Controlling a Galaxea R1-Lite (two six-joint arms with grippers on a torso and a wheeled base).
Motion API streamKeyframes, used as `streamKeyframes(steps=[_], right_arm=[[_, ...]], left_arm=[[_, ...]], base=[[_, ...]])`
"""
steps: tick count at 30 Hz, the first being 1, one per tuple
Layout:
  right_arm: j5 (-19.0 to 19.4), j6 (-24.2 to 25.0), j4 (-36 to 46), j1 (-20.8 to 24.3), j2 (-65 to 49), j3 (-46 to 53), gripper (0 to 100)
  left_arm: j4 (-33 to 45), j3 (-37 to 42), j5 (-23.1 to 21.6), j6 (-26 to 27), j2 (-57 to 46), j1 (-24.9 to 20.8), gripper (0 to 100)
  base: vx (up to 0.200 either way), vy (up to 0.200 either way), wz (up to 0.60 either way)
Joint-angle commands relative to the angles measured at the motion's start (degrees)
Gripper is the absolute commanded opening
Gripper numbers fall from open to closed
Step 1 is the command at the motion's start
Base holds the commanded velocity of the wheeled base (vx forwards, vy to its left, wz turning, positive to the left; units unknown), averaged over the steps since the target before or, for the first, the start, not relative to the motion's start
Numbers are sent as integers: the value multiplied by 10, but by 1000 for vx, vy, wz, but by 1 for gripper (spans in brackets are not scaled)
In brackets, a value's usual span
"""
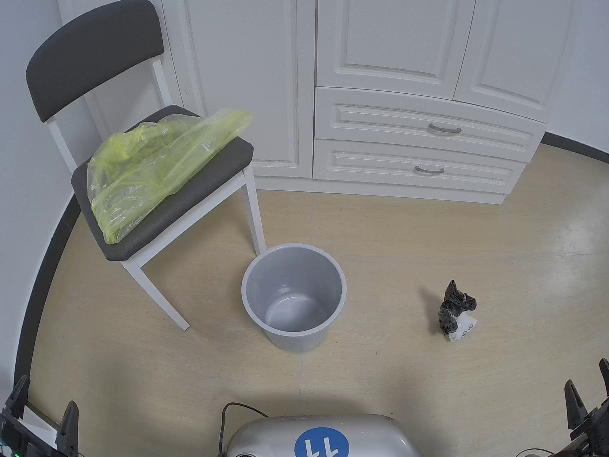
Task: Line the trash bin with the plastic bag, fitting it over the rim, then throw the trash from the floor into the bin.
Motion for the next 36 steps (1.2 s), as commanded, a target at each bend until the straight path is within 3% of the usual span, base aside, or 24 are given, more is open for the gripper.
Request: streamKeyframes(steps=[1, 36], right_arm=[[1, 0, 1, 0, -8, 10, 100], [0, -7, 1, -1, -8, 10, 100]], left_arm=[[0, 10, 0, 0, -9, 0, 100], [0, 10, -1, 8, -9, 3, 100]], base=[[0, 0, 0], [0, 0, 0]])
